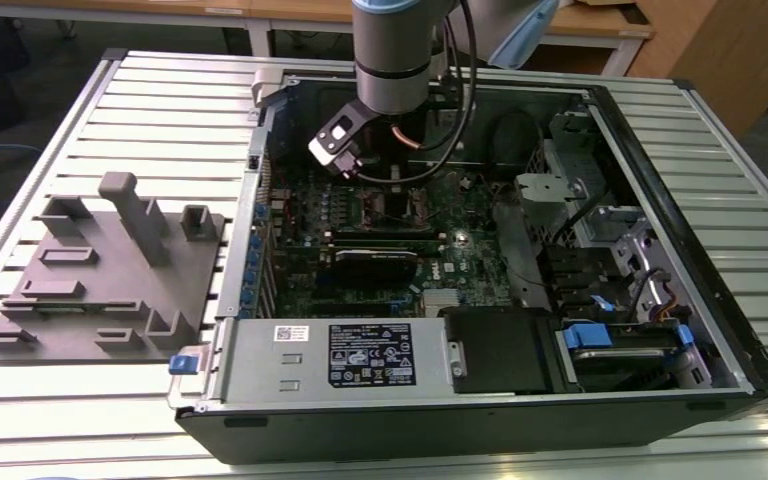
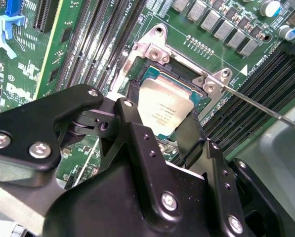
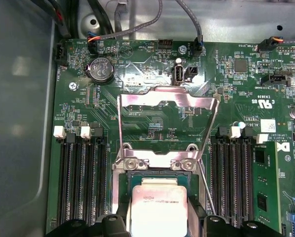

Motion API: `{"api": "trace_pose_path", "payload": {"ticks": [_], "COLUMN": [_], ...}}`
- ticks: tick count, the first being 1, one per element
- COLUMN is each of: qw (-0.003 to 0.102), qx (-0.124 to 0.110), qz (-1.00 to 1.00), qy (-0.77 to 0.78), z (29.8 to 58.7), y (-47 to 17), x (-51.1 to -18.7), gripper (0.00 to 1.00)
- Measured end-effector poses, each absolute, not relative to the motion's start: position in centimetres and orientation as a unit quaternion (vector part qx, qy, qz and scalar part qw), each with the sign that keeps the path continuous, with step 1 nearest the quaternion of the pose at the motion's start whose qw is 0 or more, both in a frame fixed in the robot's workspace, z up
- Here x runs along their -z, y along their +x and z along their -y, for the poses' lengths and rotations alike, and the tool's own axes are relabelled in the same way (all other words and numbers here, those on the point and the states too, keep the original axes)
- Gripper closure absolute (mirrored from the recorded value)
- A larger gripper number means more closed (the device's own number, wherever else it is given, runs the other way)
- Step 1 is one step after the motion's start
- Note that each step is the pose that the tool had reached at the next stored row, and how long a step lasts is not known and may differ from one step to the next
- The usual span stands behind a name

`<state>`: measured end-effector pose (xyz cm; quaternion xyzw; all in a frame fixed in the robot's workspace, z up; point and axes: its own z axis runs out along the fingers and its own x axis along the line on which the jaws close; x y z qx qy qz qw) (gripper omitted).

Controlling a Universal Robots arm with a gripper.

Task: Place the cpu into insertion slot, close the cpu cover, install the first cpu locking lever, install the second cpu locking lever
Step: 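Place the cpu into insertion slot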

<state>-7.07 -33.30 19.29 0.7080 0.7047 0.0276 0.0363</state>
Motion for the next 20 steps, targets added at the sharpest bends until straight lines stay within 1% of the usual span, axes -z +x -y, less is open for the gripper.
{"api": "trace_pose_path", "payload": {"ticks": [16, 17, 18, 20], "qw": [0.036, 0.036, 0.036, 0.036], "qx": [-0.028, -0.029, -0.029, -0.028], "qz": [-0.705, -0.705, -0.705, -0.705], "qy": [0.708, 0.708, 0.708, 0.708], "z": [33.28, 33.26, 33.27, 33.30], "y": [-7.05, -7.04, -7.04, -7.07], "x": [-19.02, -18.98, -18.99, -19.05], "gripper": [0.46, 0.45, 0.39, 0.39]}}
